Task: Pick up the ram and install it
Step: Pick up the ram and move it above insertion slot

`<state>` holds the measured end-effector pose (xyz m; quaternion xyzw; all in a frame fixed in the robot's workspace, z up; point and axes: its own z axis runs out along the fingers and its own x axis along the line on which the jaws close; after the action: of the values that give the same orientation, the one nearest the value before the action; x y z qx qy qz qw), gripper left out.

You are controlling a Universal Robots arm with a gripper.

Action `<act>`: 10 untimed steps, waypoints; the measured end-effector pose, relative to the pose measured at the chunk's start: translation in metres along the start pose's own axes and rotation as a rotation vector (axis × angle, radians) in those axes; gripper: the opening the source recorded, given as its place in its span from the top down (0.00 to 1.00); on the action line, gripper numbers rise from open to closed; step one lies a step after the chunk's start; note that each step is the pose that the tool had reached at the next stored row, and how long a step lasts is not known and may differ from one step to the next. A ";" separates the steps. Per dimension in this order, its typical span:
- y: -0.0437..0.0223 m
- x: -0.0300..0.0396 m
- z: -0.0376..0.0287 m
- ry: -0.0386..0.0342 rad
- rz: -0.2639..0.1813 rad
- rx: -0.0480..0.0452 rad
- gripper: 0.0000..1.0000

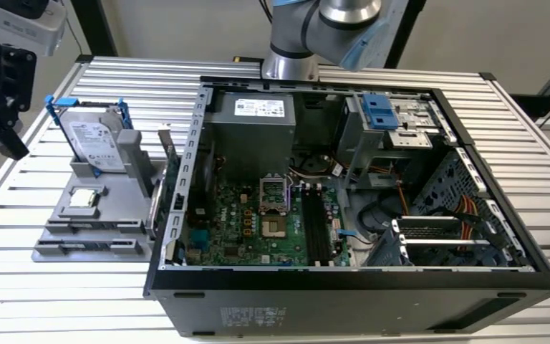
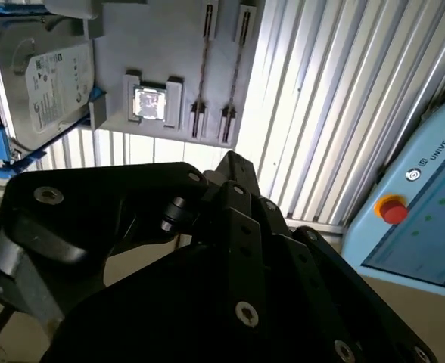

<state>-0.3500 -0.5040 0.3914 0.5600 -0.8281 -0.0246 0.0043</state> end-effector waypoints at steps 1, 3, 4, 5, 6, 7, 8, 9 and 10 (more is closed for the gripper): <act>0.0000 0.0000 0.0000 0.0003 -0.010 0.0002 1.00; 0.0000 0.0000 0.0000 0.0004 -0.033 0.0020 1.00; 0.0000 -0.0001 0.0000 0.0004 -0.047 0.0032 1.00; 0.0000 -0.0001 0.0000 0.0005 -0.061 0.0045 1.00; 0.0000 -0.0001 0.0000 0.0007 -0.075 0.0057 1.00; 0.0000 -0.0001 0.0000 0.0010 -0.087 0.0062 1.00; 0.0000 0.0000 0.0000 0.0013 -0.098 0.0064 1.00; 0.0000 0.0000 -0.0001 0.0019 -0.111 0.0064 1.00; 0.0000 0.0000 0.0000 0.0023 -0.124 0.0066 1.00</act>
<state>-0.3500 -0.5040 0.3914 0.6104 -0.7918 -0.0214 0.0018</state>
